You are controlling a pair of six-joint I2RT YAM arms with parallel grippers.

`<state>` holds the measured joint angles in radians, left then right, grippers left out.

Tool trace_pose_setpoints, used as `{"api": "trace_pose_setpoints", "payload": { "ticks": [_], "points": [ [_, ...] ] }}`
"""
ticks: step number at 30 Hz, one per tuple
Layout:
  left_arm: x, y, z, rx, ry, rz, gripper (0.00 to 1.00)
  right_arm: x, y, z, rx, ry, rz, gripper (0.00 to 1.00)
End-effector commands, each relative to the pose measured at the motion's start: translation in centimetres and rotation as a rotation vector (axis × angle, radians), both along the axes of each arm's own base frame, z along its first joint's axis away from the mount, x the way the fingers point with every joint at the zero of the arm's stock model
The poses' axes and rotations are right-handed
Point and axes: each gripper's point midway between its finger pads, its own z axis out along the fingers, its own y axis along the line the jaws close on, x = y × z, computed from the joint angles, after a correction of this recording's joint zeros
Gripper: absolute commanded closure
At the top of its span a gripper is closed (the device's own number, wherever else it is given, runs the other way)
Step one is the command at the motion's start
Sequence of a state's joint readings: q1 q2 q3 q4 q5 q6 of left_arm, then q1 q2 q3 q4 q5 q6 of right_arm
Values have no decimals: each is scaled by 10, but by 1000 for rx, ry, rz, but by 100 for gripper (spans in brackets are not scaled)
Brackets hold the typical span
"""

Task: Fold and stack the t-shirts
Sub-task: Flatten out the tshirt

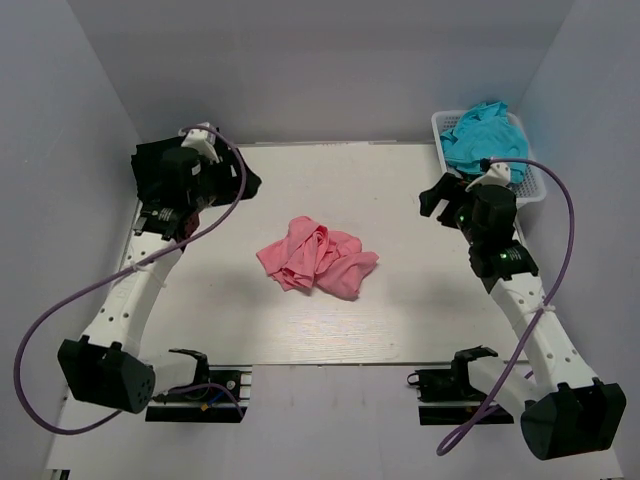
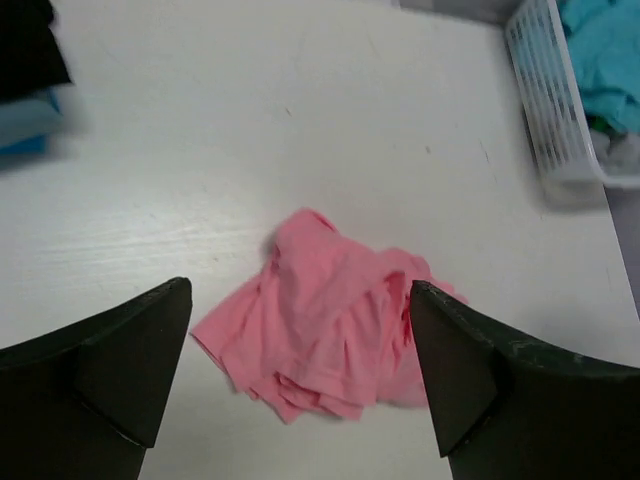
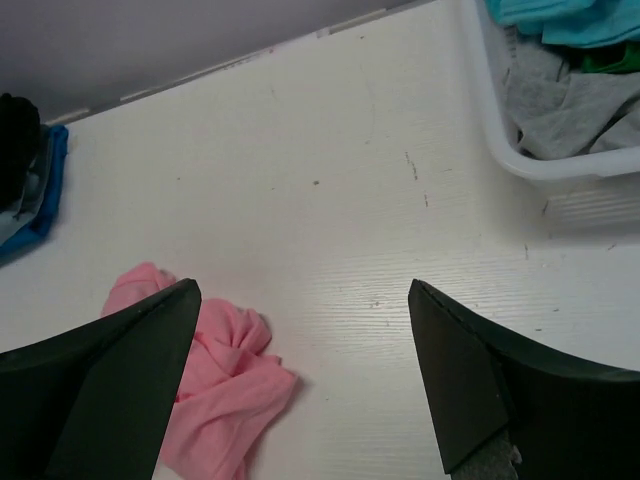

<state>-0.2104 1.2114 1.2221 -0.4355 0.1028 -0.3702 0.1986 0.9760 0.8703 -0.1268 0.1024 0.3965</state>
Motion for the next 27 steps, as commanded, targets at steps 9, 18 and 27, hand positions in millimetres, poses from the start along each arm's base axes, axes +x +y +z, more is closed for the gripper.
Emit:
{"api": "trace_pose_setpoints", "payload": {
  "ticks": [9, 18, 27],
  "points": [
    [-79, -71, -146, -94, 535, -356, 0, -19, 35, -92, -25, 360, 231, 10],
    [-116, -98, -200, -68, 689, -393, 3, -29, 66, -137, -75, 505, 372, 10],
    [-79, -114, -218, -26, 655, -328, 25, -34, 102, -157, -68, 531, 467, 10]
  ]
}}
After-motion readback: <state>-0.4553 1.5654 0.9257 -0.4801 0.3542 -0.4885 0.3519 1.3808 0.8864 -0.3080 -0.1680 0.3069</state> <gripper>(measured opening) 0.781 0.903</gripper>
